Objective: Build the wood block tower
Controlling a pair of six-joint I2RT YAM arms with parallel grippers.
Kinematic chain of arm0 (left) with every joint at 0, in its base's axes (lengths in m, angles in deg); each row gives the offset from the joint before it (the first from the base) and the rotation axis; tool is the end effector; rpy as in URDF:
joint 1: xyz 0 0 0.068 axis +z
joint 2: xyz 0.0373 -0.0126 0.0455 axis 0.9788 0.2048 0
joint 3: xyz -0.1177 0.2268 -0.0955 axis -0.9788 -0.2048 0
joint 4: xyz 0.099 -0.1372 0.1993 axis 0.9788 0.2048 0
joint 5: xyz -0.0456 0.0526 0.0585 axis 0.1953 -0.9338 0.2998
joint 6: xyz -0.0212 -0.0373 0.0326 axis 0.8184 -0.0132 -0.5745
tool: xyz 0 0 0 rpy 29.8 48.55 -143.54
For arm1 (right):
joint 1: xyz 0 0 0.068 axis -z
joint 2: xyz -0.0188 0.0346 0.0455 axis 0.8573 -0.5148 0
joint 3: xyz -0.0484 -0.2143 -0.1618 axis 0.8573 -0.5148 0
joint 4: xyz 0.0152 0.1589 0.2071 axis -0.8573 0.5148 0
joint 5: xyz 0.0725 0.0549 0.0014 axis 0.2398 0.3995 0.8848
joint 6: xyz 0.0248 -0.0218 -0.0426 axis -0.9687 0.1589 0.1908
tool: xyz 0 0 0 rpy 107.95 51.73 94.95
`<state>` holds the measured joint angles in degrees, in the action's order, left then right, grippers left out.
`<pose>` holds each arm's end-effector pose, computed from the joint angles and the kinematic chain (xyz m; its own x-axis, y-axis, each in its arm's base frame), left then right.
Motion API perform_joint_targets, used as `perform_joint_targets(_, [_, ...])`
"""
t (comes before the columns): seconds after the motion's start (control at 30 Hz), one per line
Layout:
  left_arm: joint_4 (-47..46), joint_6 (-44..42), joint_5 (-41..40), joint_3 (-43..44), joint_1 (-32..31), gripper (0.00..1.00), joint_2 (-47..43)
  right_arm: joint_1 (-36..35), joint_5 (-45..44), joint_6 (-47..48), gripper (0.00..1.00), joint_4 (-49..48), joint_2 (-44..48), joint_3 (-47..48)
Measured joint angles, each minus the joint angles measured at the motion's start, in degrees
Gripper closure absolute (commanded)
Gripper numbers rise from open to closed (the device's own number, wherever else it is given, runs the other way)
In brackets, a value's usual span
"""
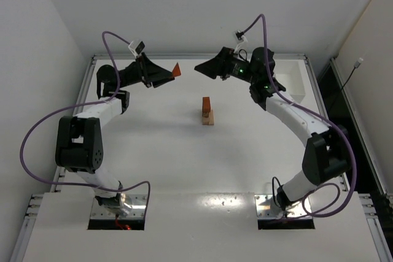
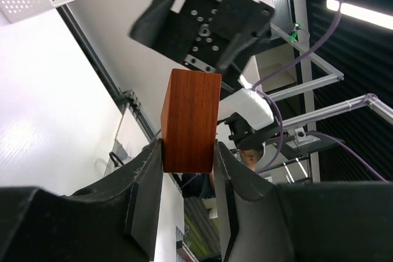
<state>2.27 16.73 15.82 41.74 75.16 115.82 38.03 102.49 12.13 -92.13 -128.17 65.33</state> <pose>0.3475 -0.0514 0.3276 -0.9195 -0.3021 -0.2515 0.2947 -0.1064 -0.9497 0.3418 0.1539 0.3467 -0.6352 0.4184 -0.6492 -0.5572 0.3338 0.7604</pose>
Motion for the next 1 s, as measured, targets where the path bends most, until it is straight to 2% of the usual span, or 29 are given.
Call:
perform_joint_targets(0.23, [-0.68,1.16,0.00,0.00,0.00,1.00,0.07,-3.74,1.75,-1.07,0.28,-4.92,-0.50,1.60])
perform_joint_targets(0.73, [-1.11,2.51,0.07,0.00,-0.24,1.00,0.07,-6.54,3.67,-1.53,0.29,-6.16,-6.34,3.67])
perform_joint_targets(1.0, [-1.88,2.60,0.15,-1.20,-1.20,1.00,0.04,-7.30,3.87,-2.05,0.37,-7.06,-7.98,7.21])
